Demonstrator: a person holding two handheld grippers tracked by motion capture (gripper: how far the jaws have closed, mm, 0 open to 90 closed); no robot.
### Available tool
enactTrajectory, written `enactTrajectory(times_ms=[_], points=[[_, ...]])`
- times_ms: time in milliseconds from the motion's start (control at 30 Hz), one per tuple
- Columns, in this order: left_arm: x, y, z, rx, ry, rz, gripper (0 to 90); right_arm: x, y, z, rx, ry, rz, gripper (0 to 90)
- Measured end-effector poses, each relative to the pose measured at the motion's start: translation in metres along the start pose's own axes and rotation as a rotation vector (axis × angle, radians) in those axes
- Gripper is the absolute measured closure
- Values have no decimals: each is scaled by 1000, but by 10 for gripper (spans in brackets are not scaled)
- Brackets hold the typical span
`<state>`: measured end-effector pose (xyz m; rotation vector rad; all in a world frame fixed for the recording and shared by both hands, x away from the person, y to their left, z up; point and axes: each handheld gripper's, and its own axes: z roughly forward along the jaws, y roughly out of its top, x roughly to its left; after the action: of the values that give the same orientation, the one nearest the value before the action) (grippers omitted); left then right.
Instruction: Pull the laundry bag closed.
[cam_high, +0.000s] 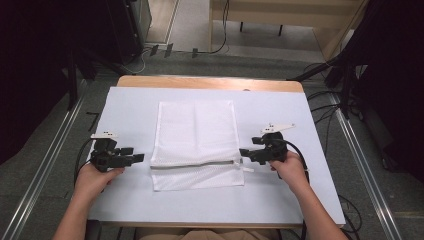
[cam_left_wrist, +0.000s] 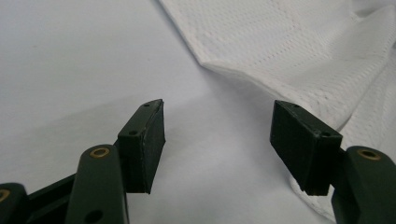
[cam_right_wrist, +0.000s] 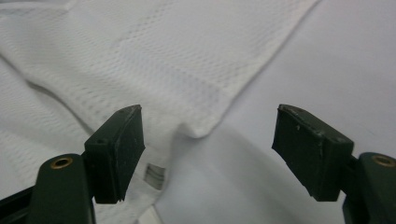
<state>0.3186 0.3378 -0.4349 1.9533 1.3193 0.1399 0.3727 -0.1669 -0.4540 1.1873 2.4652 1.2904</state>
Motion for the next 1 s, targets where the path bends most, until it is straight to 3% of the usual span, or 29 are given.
enactTrajectory(times_ms=[167,367,533,700,1000], points=[[6,-1,-3,-5,38,-14,358,-14,-3,-5,-9,-96,39,260],[9,-2,-4,-10,67,-21,354,-22,-5,-6,-7,-148,59,259],[12,-3,-4,-5,85,-30,353,-27,-8,-3,30,-180,87,259],[12,-3,-4,-3,88,-31,352,-31,-9,-2,38,-185,110,258],[12,-4,-3,11,88,-30,342,-30,-9,-1,44,-180,108,258]])
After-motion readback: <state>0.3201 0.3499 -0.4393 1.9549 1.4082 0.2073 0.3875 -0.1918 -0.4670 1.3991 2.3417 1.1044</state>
